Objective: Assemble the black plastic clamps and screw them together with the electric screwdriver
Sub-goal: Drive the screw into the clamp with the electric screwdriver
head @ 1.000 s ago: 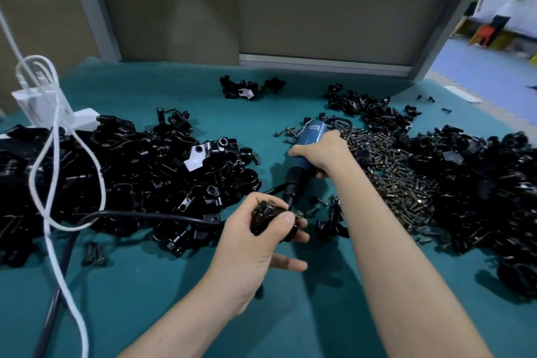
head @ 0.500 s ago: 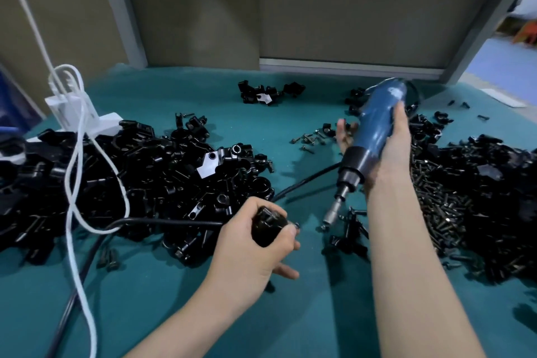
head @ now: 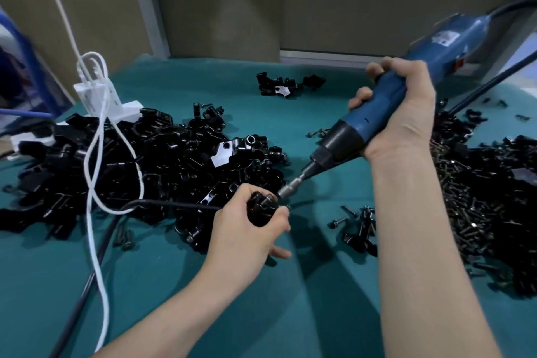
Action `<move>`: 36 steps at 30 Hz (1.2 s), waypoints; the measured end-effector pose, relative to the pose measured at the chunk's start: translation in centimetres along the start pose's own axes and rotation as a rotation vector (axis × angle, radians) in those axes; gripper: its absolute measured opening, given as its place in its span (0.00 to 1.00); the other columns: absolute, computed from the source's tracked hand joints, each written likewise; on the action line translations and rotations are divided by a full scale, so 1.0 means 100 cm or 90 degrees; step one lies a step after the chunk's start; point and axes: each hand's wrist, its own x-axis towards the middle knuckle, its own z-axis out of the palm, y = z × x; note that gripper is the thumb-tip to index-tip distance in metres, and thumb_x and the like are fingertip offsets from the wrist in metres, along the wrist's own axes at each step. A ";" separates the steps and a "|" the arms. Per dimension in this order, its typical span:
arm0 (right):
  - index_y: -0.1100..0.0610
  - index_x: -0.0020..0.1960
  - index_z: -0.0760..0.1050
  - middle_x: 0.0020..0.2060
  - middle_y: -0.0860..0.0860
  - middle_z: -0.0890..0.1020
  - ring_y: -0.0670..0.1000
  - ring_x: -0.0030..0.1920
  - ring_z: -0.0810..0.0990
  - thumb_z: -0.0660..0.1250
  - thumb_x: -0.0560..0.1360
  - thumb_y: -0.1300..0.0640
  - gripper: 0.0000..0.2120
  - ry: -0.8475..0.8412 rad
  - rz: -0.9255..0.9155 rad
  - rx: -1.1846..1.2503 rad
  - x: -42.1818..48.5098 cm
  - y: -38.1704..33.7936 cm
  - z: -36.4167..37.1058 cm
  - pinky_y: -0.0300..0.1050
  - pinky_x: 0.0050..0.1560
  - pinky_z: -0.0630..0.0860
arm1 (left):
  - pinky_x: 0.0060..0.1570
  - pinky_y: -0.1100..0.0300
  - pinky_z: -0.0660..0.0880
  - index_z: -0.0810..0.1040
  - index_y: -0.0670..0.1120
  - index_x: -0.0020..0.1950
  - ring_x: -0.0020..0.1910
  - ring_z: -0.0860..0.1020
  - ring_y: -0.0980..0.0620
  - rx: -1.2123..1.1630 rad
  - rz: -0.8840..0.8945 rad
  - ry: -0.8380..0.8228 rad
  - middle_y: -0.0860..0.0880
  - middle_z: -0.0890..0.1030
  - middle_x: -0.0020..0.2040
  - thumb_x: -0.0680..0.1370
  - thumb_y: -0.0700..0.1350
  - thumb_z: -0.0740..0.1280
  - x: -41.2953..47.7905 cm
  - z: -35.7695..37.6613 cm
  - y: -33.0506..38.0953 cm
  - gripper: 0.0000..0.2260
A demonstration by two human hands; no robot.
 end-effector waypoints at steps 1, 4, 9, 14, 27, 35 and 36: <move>0.54 0.25 0.77 0.29 0.48 0.77 0.46 0.23 0.70 0.63 0.75 0.59 0.20 -0.001 -0.003 -0.010 -0.002 0.002 0.004 0.36 0.26 0.69 | 0.28 0.38 0.79 0.75 0.53 0.39 0.31 0.83 0.48 -0.001 -0.001 -0.001 0.49 0.84 0.38 0.74 0.42 0.71 0.000 0.000 -0.001 0.09; 0.55 0.31 0.75 0.31 0.50 0.78 0.48 0.24 0.70 0.63 0.75 0.61 0.14 0.004 -0.011 0.005 -0.005 0.009 0.011 0.37 0.26 0.69 | 0.29 0.44 0.81 0.75 0.51 0.40 0.33 0.83 0.49 -0.025 -0.015 0.002 0.48 0.83 0.37 0.73 0.43 0.71 0.002 0.000 -0.003 0.06; 0.56 0.35 0.72 0.31 0.49 0.77 0.47 0.24 0.70 0.62 0.76 0.61 0.11 -0.006 -0.015 0.027 -0.006 0.011 0.013 0.36 0.26 0.69 | 0.27 0.51 0.80 0.75 0.47 0.42 0.35 0.83 0.50 -0.048 -0.023 -0.001 0.47 0.83 0.35 0.73 0.41 0.71 0.001 0.000 -0.001 0.05; 0.56 0.32 0.73 0.30 0.49 0.76 0.48 0.24 0.69 0.62 0.75 0.62 0.13 -0.022 -0.029 0.000 -0.007 0.011 0.013 0.37 0.26 0.69 | 0.29 0.37 0.78 0.74 0.46 0.44 0.31 0.83 0.46 -0.014 -0.037 -0.019 0.49 0.84 0.36 0.74 0.42 0.70 -0.001 0.001 0.000 0.06; 0.55 0.37 0.70 0.32 0.48 0.74 0.46 0.24 0.68 0.61 0.75 0.60 0.08 -0.025 0.019 0.007 -0.007 0.012 0.006 0.36 0.26 0.68 | 0.25 0.49 0.79 0.74 0.50 0.41 0.32 0.82 0.39 -0.018 -0.054 -0.060 0.45 0.83 0.37 0.74 0.41 0.71 -0.002 -0.002 0.003 0.07; 0.56 0.45 0.70 0.36 0.48 0.74 0.45 0.24 0.69 0.60 0.72 0.58 0.03 -0.174 -0.009 0.048 -0.008 0.010 0.003 0.37 0.25 0.68 | 0.26 0.58 0.77 0.73 0.41 0.46 0.34 0.82 0.50 -0.133 -0.129 -0.173 0.45 0.82 0.36 0.76 0.38 0.68 -0.005 -0.001 0.011 0.04; 0.57 0.46 0.70 0.37 0.49 0.75 0.45 0.24 0.69 0.62 0.71 0.58 0.05 -0.211 -0.005 0.064 -0.009 0.008 0.003 0.37 0.25 0.68 | 0.24 0.59 0.76 0.72 0.41 0.46 0.33 0.81 0.50 -0.164 -0.152 -0.214 0.46 0.81 0.34 0.77 0.37 0.67 -0.007 -0.001 0.012 0.04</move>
